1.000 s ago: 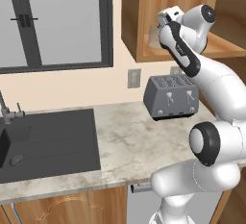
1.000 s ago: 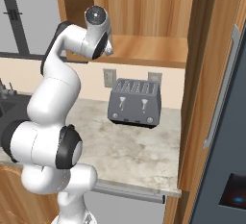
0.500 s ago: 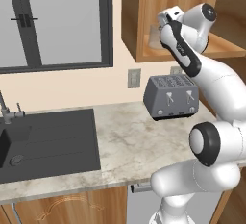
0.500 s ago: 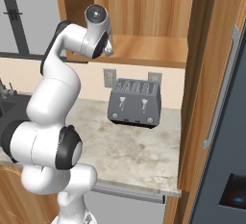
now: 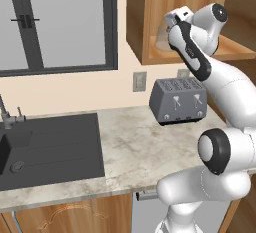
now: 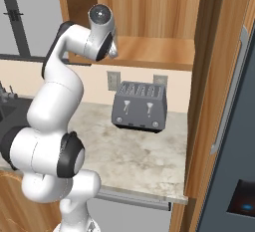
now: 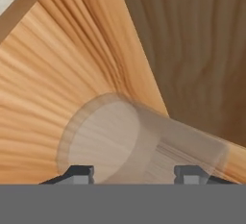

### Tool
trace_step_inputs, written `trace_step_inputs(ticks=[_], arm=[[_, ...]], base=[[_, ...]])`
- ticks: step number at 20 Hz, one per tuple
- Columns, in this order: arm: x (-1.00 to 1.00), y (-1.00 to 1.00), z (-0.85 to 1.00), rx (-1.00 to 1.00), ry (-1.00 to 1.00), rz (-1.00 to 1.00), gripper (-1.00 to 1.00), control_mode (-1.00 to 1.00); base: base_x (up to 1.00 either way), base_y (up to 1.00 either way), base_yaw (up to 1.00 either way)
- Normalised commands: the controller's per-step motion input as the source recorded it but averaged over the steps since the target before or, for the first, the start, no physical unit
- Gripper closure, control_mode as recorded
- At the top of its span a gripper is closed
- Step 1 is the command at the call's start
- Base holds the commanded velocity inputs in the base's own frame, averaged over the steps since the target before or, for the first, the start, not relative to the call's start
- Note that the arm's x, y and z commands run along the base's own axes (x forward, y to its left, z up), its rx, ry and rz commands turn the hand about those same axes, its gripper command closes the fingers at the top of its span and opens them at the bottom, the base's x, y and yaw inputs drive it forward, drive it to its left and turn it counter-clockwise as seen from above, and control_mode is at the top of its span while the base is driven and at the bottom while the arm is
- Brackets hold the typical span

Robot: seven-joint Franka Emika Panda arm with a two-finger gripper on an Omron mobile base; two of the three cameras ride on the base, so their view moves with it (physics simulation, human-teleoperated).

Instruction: There is a bowl on the dining counter. Grab a lemon wedge from the fridge and place it in the bowl. Then get the liquor bottle and glass cup from the cabinet and place them next to the bowl.

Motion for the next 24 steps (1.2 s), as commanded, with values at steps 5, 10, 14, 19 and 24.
trace_step_inputs(ticks=[5, 10, 14, 19, 24], arm=[[-0.05, 0.00, -0.04, 0.00, 0.00, 0.00, 1.00, -1.00], [-0.06, 0.00, -0.02, 0.00, 0.00, 0.00, 1.00, -1.00], [-0.11, 0.00, -0.01, 0.00, 0.00, 0.00, 1.00, -1.00], [-0.31, 0.00, -0.10, 0.00, -0.01, 0.00, 1.00, -1.00], [-0.68, 0.00, -0.10, 0.03, -0.10, -0.05, 1.00, -1.00]], base=[[0.00, 0.00, 0.00], [0.00, 0.00, 0.00], [0.00, 0.00, 0.00], [0.00, 0.00, 0.00], [0.00, 0.00, 0.00]])
